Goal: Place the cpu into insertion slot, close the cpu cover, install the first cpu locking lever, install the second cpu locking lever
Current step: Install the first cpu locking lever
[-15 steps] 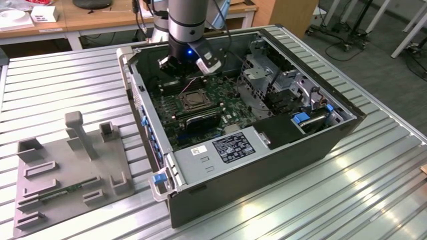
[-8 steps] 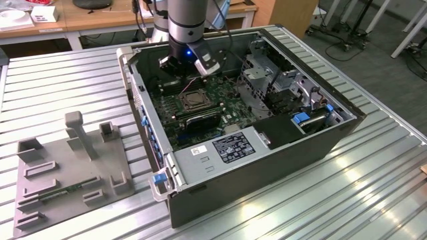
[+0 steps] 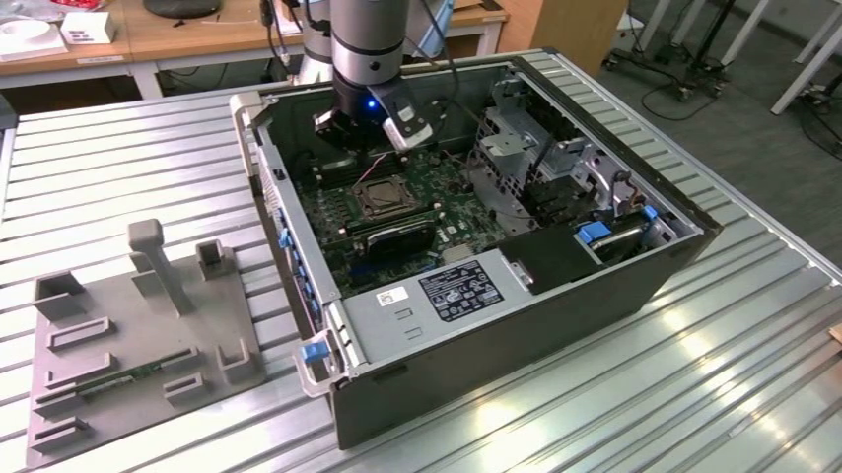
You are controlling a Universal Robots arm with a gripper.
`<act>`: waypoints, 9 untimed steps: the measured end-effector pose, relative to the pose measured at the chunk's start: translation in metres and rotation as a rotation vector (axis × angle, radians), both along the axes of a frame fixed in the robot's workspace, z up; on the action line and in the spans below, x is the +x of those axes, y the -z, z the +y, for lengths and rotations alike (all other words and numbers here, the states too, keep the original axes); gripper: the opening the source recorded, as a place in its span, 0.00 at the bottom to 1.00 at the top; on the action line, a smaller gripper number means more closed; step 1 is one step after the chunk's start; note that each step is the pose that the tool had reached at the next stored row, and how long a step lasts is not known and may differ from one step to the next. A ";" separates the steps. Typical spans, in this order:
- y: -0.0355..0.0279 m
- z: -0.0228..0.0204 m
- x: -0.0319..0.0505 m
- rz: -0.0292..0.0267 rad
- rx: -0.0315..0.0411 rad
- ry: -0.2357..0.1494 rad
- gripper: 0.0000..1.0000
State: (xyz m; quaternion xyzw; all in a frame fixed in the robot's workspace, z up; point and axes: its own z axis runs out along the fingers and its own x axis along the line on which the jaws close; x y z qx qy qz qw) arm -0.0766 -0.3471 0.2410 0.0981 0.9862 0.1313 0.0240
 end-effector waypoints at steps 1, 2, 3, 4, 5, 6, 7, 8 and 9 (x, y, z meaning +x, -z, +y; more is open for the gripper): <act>0.0000 0.0000 0.0000 0.0000 0.0000 0.000 0.10; 0.0002 0.0000 0.0000 0.0000 0.0001 0.000 0.10; 0.0006 0.0000 0.0000 -0.0001 0.0002 0.000 0.10; 0.0012 0.0000 0.0000 -0.0001 0.0002 0.000 0.10; 0.0018 0.0000 0.0000 0.0001 0.0000 0.000 0.10; 0.0027 0.0000 0.0000 0.0000 0.0001 0.000 0.10; 0.0035 0.0000 0.0000 0.0000 0.0003 0.001 0.10; 0.0043 0.0000 0.0002 -0.0001 0.0011 0.001 0.10; 0.0050 0.0000 0.0004 0.0000 0.0030 0.002 0.10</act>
